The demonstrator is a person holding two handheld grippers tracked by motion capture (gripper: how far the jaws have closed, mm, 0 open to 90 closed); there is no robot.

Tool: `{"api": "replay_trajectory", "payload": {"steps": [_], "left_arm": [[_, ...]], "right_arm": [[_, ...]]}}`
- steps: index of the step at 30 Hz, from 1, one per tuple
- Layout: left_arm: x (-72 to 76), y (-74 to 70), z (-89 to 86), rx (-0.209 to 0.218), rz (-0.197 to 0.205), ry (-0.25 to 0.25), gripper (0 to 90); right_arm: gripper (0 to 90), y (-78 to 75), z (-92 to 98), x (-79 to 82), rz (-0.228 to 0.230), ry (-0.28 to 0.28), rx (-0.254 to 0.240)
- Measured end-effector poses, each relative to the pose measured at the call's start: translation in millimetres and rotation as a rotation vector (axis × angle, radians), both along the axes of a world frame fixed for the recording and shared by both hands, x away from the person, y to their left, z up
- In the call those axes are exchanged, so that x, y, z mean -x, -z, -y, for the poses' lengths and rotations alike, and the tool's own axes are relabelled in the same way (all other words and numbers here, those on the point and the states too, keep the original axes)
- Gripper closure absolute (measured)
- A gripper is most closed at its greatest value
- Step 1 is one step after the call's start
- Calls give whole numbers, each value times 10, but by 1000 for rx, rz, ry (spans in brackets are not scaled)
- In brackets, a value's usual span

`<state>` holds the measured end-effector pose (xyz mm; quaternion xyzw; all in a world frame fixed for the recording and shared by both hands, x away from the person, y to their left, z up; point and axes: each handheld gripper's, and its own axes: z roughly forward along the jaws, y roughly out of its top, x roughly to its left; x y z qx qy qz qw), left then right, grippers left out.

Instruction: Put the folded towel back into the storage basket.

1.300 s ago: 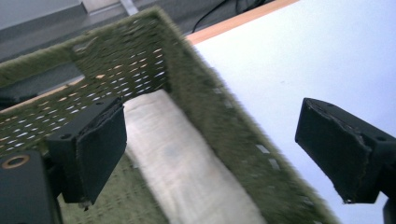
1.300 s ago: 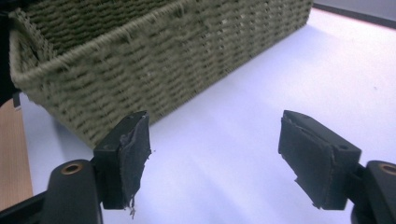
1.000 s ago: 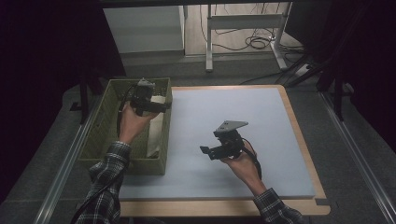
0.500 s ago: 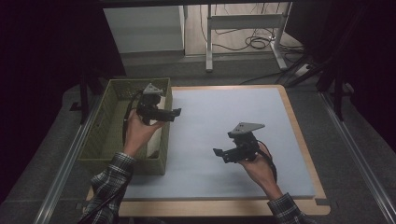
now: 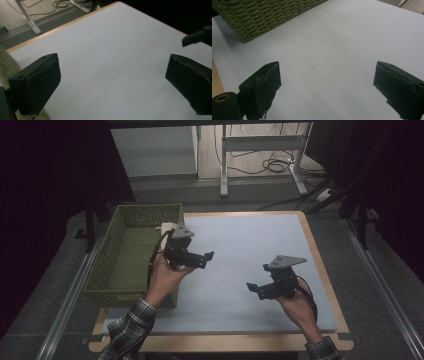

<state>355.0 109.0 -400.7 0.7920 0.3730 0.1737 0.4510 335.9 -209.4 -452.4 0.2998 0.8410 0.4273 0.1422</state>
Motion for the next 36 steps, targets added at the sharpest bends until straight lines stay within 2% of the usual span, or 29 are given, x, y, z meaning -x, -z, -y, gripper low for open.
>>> {"api": "replay_trajectory", "payload": {"steps": [5,7,10,13,17,18,19,20,21,23,24,25,28,31,33,34,36], "left_arm": [[179,121,187,8,0,37,0],[252,189,253,1,5,51,0],[349,315,330,14,1,68,0],[444,444,401,-4,9,77,1],[552,630,469,-12,-3,88,3],[552,630,469,-12,-3,88,3],[595,753,495,-13,-18,91,3],[606,799,503,-15,-24,91,3],[606,799,503,-15,-24,91,3],[636,994,520,-35,-49,81,3],[636,994,520,-35,-49,81,3],[650,1117,529,-72,-63,72,1],[674,1263,523,-98,-84,55,2],[691,1375,507,-126,-102,38,2],[688,1440,504,-153,-125,22,2],[686,1440,507,-164,-124,-8,3],[689,1437,497,-156,-123,-16,19]], "right_arm": [[55,39,172,51,8,17,12],[51,79,244,66,0,29,14],[49,139,321,88,0,47,11],[48,204,395,115,1,61,24],[48,297,479,144,-1,77,27],[48,297,479,144,-1,77,27],[48,357,515,159,-6,87,38],[48,387,530,164,-4,94,44],[48,412,539,170,-6,99,48],[48,486,561,184,-9,109,56],[48,526,568,189,-16,113,57],[48,564,575,192,-20,115,62],[48,667,593,192,-34,125,75],[48,746,596,181,-43,132,101],[48,796,585,173,-52,131,137],[48,801,570,175,-50,132,151],[48,802,557,190,-35,132,160]]}}
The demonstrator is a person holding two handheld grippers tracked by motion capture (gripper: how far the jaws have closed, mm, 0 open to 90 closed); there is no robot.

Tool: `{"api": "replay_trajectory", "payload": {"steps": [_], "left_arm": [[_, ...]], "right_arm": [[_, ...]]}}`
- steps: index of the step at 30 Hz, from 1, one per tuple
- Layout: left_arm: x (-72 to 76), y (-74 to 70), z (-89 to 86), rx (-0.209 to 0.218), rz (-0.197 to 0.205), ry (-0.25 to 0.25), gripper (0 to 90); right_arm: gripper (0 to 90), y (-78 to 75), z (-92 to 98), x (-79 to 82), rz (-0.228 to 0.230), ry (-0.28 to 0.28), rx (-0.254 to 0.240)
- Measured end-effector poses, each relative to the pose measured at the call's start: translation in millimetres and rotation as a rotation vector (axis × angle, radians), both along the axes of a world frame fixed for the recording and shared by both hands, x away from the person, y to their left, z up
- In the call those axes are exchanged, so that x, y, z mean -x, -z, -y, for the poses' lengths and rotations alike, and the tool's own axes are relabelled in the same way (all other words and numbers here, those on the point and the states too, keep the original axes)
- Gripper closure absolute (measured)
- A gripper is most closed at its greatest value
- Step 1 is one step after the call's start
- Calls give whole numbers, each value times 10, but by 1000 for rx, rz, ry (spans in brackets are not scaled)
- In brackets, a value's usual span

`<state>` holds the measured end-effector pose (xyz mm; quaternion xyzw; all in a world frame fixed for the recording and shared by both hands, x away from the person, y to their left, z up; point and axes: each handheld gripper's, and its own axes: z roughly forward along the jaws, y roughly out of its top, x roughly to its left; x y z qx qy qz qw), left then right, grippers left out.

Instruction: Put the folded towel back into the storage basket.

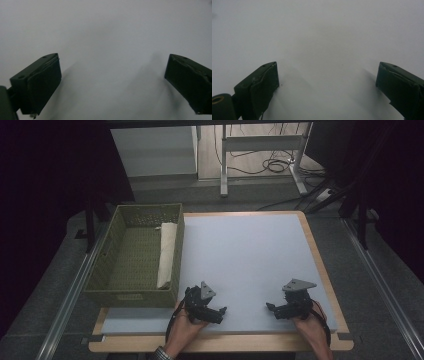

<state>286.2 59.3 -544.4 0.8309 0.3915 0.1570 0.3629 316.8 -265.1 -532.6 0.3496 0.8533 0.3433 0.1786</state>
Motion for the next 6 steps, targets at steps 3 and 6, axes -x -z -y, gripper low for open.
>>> {"api": "replay_trajectory", "payload": {"steps": [3,6], "left_arm": [[-41,22,11,-10,-42,-16,9],[-39,24,11,-9,-41,-16,10]], "right_arm": [[48,5,9,-8,-13,6,-9],[48,7,10,-9,-15,6,-11]]}}
